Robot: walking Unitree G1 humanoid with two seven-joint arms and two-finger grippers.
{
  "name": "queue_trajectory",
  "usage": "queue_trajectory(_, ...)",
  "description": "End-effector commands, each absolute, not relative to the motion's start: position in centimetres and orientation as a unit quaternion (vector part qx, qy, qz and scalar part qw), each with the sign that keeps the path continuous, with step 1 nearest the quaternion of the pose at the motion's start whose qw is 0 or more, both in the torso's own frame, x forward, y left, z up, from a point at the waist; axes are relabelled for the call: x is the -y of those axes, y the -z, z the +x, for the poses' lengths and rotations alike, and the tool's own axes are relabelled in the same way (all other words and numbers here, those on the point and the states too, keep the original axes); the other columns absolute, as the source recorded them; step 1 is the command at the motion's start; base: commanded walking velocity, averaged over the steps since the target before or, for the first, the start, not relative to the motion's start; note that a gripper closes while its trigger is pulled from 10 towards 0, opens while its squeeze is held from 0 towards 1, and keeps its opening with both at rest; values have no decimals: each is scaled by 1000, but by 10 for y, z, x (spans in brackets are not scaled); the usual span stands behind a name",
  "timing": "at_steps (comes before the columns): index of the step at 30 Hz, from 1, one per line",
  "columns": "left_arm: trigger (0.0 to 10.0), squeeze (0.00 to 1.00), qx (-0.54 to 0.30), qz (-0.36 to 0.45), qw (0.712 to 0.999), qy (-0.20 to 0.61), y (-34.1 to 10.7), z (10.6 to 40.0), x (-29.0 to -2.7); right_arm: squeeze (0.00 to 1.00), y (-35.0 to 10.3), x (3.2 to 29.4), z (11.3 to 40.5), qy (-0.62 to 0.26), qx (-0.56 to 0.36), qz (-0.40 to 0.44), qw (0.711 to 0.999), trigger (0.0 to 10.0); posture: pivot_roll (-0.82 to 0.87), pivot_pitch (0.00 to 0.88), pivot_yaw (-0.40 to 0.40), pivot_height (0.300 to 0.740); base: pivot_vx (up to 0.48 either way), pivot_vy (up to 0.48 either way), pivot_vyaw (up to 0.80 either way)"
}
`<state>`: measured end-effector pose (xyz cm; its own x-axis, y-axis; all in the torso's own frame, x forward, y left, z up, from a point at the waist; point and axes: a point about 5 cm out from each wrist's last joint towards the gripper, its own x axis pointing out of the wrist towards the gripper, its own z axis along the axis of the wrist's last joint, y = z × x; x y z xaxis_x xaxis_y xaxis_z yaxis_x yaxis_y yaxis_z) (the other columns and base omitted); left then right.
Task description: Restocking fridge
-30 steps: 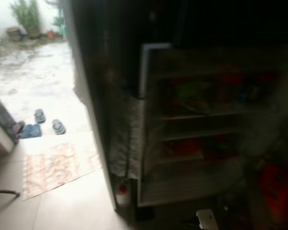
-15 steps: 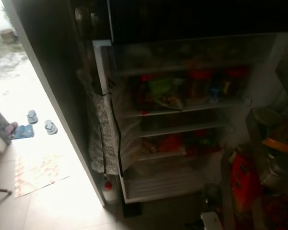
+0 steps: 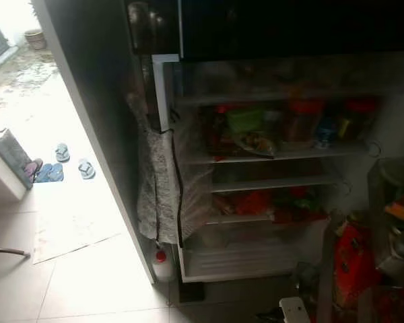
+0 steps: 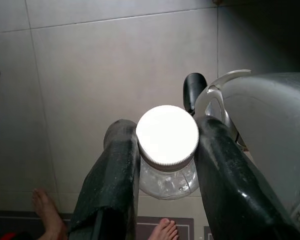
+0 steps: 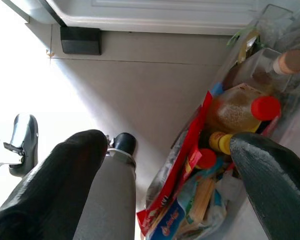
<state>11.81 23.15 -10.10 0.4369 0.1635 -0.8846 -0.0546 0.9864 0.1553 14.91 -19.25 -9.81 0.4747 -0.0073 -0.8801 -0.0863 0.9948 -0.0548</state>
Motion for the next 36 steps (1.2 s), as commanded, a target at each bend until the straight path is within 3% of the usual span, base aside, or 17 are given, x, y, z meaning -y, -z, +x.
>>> queue_trajectory(1, 10000, 0, -530, 52, 844, -64, 101, 114, -235, 0, 97, 193, 151, -23, -510, -46, 859, 10000, 39, 0, -9, 740, 0, 0, 0)
queue_trajectory(36, 10000, 0, -528, 55, 845, -59, 102, 115, -231, 0, 97, 194, 151, -28, -508, -53, 859, 10000, 45, 0, -11, 740, 0, -29, 0)
